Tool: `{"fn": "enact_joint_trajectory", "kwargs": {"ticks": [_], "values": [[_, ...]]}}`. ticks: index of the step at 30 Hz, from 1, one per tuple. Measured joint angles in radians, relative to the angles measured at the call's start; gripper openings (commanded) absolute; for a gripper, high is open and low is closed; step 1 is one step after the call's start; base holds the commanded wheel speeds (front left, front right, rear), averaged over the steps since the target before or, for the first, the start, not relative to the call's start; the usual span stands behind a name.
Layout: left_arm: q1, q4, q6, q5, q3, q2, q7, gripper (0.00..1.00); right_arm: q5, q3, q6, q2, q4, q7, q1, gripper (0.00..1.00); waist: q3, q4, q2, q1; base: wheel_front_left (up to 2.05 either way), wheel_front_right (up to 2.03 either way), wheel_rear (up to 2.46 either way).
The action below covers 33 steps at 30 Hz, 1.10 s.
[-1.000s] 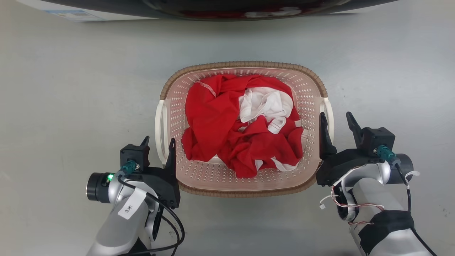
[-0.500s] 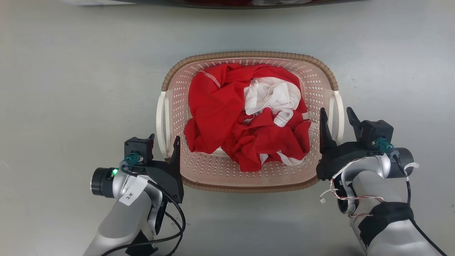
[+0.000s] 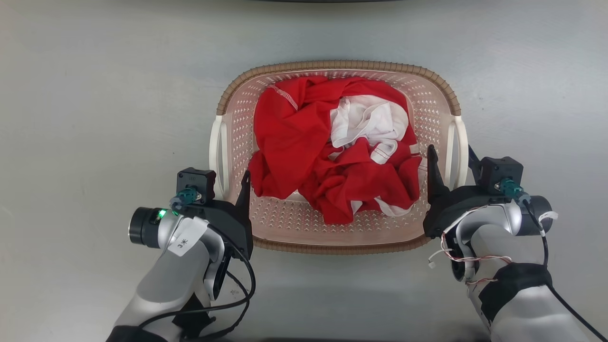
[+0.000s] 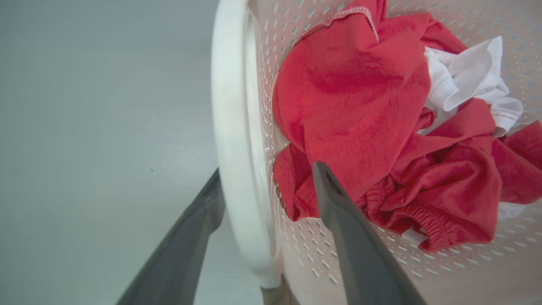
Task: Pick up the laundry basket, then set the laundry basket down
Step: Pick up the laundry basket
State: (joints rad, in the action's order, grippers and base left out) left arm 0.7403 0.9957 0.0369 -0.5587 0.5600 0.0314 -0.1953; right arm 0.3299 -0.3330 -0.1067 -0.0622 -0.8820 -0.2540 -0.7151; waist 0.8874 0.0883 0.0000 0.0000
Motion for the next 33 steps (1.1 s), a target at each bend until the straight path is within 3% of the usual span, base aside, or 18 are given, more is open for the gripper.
{"fn": "enact_joint_trajectory", "kwargs": {"ticks": [4, 10, 14, 16, 17, 18, 19, 20, 21, 33], "values": [[0.017, 0.002, 0.007, -0.008, 0.017, 0.000, 0.000, 1.00, 0.006, -0.003, 0.000, 0.000, -0.009, 0.000, -0.015, 1.00, 0.008, 0.004, 0.0000, 0.0000, 0.00, 0.00, 0.00], [0.026, 0.007, 0.016, -0.023, 0.042, 0.000, -0.001, 1.00, 0.010, -0.014, 0.000, -0.001, -0.031, 0.000, -0.023, 0.83, 0.019, 0.009, 0.0000, 0.0000, 0.00, 0.00, 0.00], [0.039, 0.007, 0.016, -0.049, 0.070, 0.000, -0.006, 1.00, 0.020, -0.025, 0.000, -0.001, -0.038, 0.000, -0.043, 0.46, 0.026, 0.011, 0.0001, 0.0000, 0.00, 0.00, 0.00], [0.041, 0.007, 0.016, -0.049, 0.081, 0.000, -0.006, 1.00, 0.030, -0.029, 0.000, -0.001, -0.044, 0.000, -0.048, 0.35, 0.028, 0.011, 0.0000, 0.0000, 0.00, 0.00, 0.00], [0.044, 0.007, 0.016, -0.050, 0.092, 0.000, -0.006, 0.83, 0.034, -0.030, 0.000, -0.003, -0.048, 0.000, -0.051, 0.28, 0.029, 0.011, 0.0000, 0.0000, 0.00, 0.00, 0.00], [0.050, 0.007, 0.016, -0.050, 0.100, 0.000, -0.008, 0.51, 0.039, -0.032, 0.000, -0.004, -0.053, -0.002, -0.052, 0.18, 0.030, 0.011, 0.0000, 0.0000, 0.00, 0.00, 0.00], [0.055, 0.007, 0.017, -0.051, 0.103, 0.000, -0.009, 0.31, 0.042, -0.033, 0.000, -0.005, -0.055, -0.003, -0.053, 0.05, 0.031, 0.011, 0.0001, 0.0000, 0.00, 0.00, 0.00], [0.057, 0.007, 0.017, -0.051, 0.107, 0.002, -0.009, 0.05, 0.042, -0.035, 0.000, -0.005, -0.056, -0.003, -0.054, 0.00, 0.032, 0.011, 0.0000, 0.0000, 0.00, 0.00, 0.00], [0.058, 0.009, 0.017, -0.052, 0.111, 0.009, -0.009, 0.00, 0.043, -0.037, 0.000, -0.006, -0.058, -0.004, -0.054, 0.00, 0.032, 0.010, 0.0000, 0.0000, 0.00, 0.00, 0.00], [0.075, 0.037, 0.018, -0.083, 0.145, 0.013, -0.019, 0.00, 0.079, -0.063, 0.000, -0.008, -0.087, -0.005, -0.058, 0.00, 0.018, 0.009, 0.0001, 0.0001, 0.00, 0.00, 0.00]]}}
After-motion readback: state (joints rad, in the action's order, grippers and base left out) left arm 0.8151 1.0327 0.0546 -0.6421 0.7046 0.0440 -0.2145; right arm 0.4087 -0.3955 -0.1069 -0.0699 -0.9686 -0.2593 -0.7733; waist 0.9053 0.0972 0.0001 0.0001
